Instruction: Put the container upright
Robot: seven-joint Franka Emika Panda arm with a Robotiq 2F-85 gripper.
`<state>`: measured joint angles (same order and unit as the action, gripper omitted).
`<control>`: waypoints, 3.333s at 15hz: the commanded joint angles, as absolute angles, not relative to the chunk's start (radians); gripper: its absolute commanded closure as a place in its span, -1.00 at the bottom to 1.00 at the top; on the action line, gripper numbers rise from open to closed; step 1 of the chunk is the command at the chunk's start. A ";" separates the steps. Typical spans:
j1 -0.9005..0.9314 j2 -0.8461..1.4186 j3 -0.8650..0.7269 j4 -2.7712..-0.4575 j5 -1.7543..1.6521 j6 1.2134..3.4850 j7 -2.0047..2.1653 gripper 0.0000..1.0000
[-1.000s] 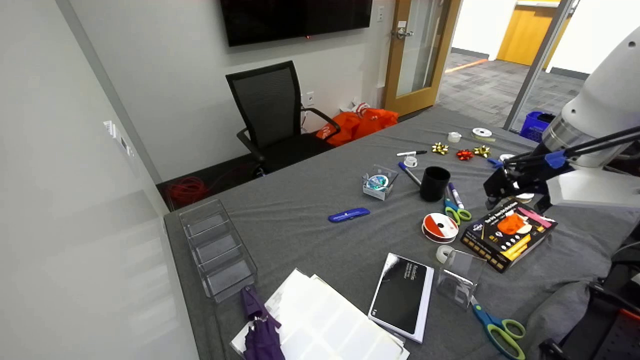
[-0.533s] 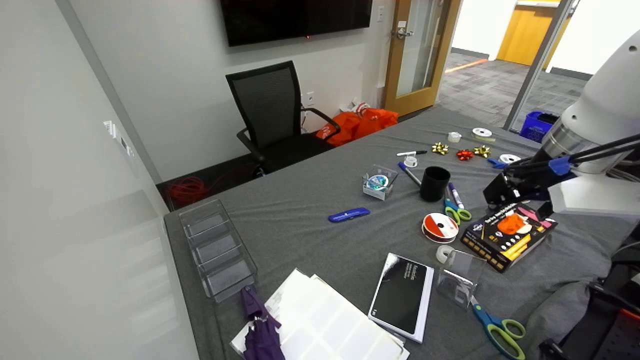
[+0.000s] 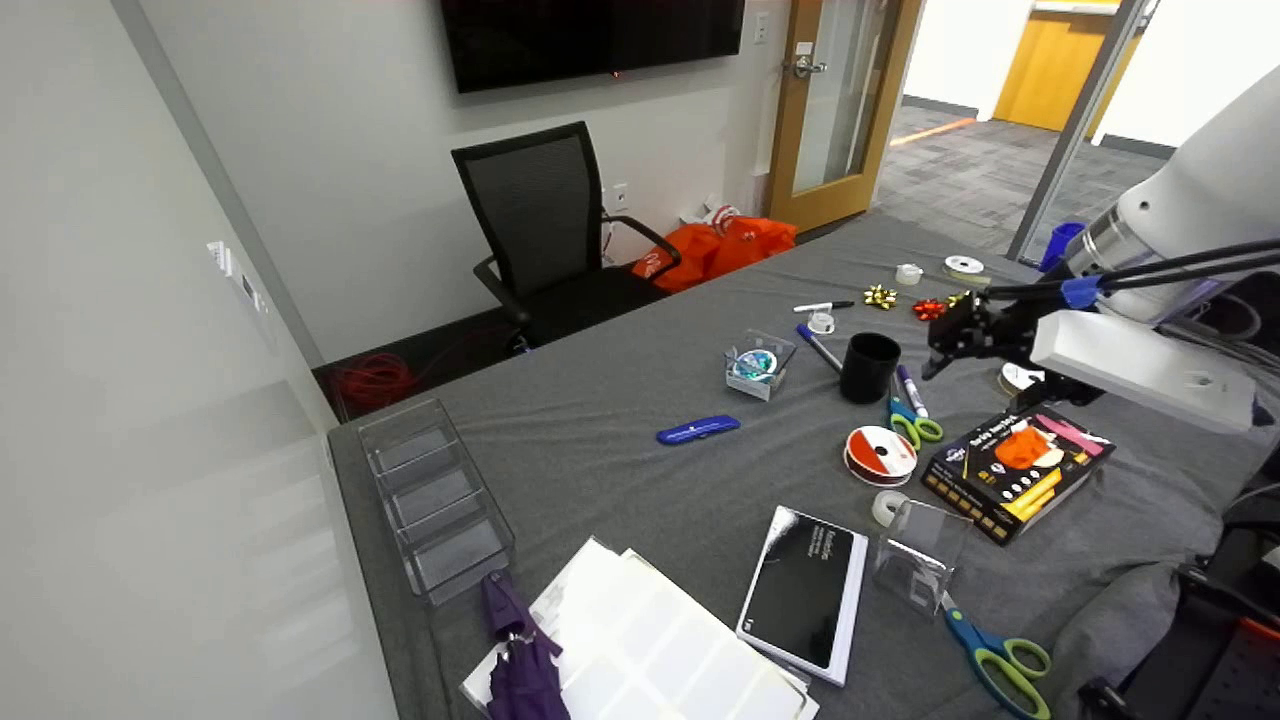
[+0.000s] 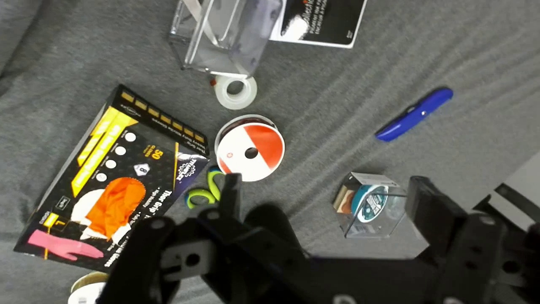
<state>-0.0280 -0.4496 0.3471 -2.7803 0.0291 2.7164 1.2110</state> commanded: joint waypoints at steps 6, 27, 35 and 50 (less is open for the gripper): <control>-0.083 -0.308 0.355 -2.783 0.038 2.713 1.609 -1.00; 0.034 0.095 0.292 -2.782 -0.039 3.070 1.620 -1.00; 0.035 0.119 0.169 -2.781 -0.374 3.190 1.753 -1.00; 0.030 0.128 0.065 -2.781 -0.811 3.224 2.048 -1.00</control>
<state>0.0324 0.1015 0.0567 -2.7809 -0.7317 3.2446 1.9687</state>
